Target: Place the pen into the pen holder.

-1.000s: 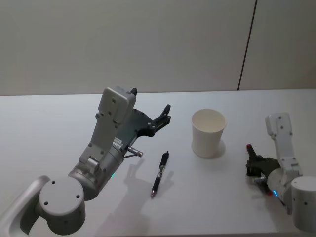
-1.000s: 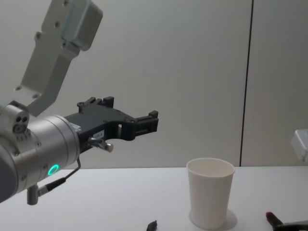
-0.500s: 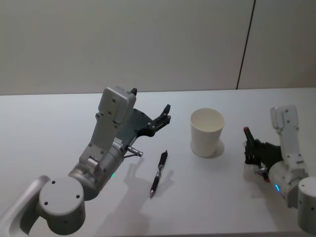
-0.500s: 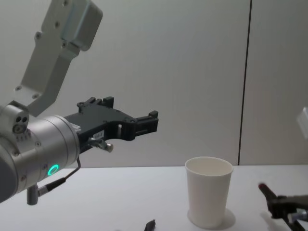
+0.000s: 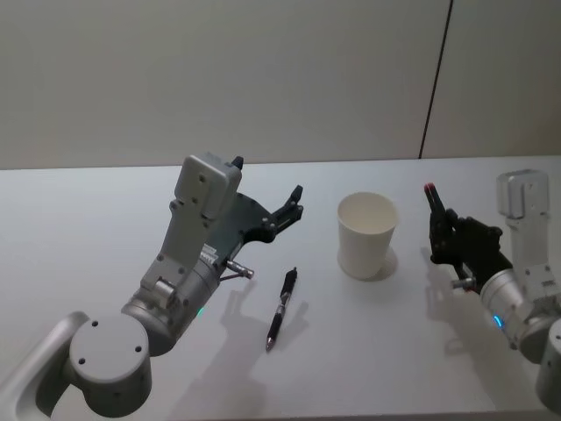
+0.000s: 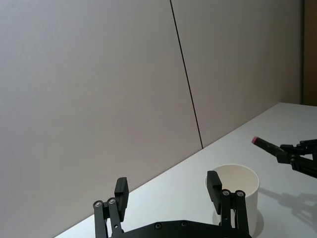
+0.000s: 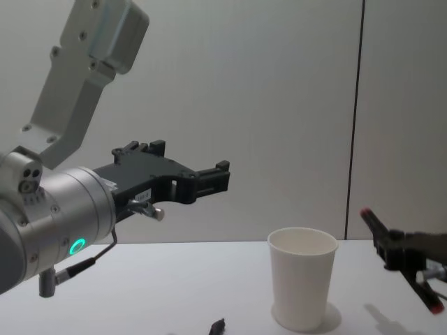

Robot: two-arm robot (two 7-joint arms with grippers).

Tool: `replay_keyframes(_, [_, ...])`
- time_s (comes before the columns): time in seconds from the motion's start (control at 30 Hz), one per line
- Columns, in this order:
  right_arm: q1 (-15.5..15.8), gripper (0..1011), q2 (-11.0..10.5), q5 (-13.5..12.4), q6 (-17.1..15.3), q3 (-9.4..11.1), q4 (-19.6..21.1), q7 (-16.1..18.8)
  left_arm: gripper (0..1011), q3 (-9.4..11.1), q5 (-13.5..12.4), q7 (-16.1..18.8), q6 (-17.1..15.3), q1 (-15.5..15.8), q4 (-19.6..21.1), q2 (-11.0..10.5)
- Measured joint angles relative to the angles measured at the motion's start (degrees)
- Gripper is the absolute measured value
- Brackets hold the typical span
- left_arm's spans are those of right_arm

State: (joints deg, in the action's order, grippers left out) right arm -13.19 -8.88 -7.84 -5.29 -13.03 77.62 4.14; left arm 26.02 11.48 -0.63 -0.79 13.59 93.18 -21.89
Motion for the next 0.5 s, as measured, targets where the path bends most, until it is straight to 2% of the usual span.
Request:
replay_keyframes(0.03, [0.11, 184, -0.11, -0.1, 1.46, 0.04, 0.26, 0.7, 1009, 0.0, 0.0, 0.0, 0.0, 0.0, 0.0, 0.0])
replay_keyframes(0.1, [0.15, 184, -0.15, -0.14, 1.9, 0.06, 0.37, 0.9, 1009, 0.0, 0.0, 0.0, 0.0, 0.0, 0.0, 0.0])
replay_keyframes(0.5, [-0.22, 184, -0.5, -1.27, 13.94, 0.37, 0.94, 7.02, 1009, 0.0, 0.0, 0.0, 0.0, 0.0, 0.0, 0.0])
